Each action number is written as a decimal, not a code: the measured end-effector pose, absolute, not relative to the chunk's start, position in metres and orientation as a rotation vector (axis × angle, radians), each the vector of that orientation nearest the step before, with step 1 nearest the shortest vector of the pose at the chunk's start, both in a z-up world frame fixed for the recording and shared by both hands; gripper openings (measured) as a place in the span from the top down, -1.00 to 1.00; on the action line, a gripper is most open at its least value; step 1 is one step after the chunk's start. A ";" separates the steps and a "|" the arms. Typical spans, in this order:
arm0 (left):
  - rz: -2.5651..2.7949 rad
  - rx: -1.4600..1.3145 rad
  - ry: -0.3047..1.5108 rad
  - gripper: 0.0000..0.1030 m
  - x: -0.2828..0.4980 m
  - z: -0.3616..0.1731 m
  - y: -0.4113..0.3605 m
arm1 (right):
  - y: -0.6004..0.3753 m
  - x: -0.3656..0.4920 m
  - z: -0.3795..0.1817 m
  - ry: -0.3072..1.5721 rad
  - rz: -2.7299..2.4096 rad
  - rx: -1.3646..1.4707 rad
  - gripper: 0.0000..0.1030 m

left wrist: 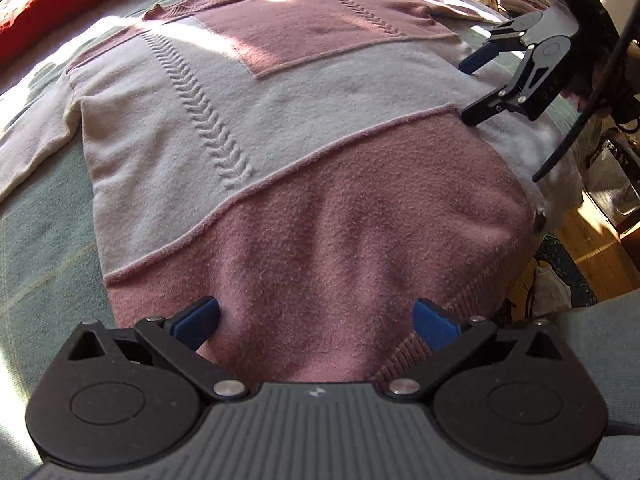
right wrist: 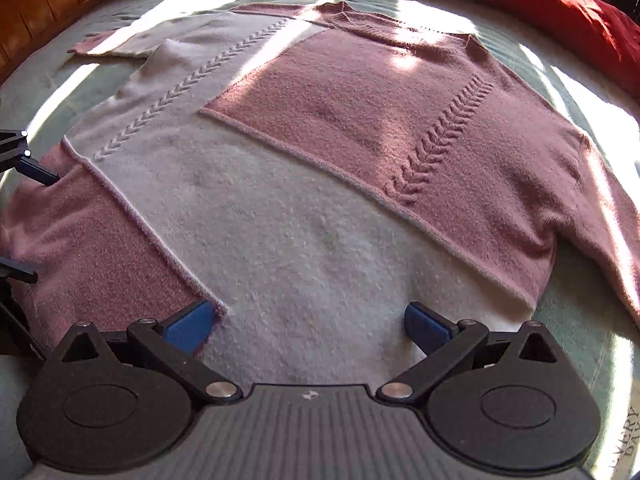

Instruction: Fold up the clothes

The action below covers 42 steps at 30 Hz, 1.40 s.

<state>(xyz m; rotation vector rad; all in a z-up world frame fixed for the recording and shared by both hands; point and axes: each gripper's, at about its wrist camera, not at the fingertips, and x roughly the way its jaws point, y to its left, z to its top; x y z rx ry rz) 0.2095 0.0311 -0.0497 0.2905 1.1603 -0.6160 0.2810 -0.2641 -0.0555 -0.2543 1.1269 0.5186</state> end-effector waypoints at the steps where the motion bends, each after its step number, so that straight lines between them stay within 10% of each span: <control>1: -0.613 0.284 1.179 -0.98 0.204 -0.047 0.034 | -0.268 0.271 -0.055 1.142 0.506 -0.263 -1.00; 42: -0.539 0.434 1.016 -0.98 0.217 -0.038 0.038 | -0.203 0.178 -0.063 0.879 1.011 -0.761 -1.00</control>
